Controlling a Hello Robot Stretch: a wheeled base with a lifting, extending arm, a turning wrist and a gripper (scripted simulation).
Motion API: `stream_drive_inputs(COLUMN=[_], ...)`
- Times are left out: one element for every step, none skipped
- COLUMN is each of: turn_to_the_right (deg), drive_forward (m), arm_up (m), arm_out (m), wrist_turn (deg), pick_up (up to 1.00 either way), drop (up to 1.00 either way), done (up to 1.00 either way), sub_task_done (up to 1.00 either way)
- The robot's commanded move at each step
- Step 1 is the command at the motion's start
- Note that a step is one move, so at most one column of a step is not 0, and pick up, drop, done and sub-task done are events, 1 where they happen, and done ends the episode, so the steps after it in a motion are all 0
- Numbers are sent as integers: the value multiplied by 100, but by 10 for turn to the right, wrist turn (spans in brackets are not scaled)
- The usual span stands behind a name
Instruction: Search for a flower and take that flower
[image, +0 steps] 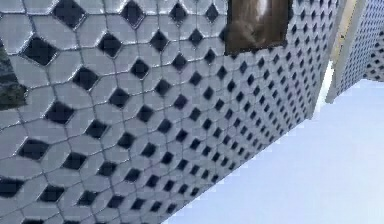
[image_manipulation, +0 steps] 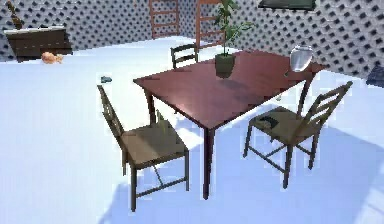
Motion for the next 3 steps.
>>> stream_drive_inputs(turn_to_the_right=[330, 0, 90], drive_forward=[0, 75, 0], arm_up=[0, 0, 0], arm_out=[0, 0, 0], wrist_turn=[0, 0, 0], pick_up=[0, 0, 0], drop=[0, 0, 0], done=[0, 0, 0], sub_task_done=[0, 0, 0])
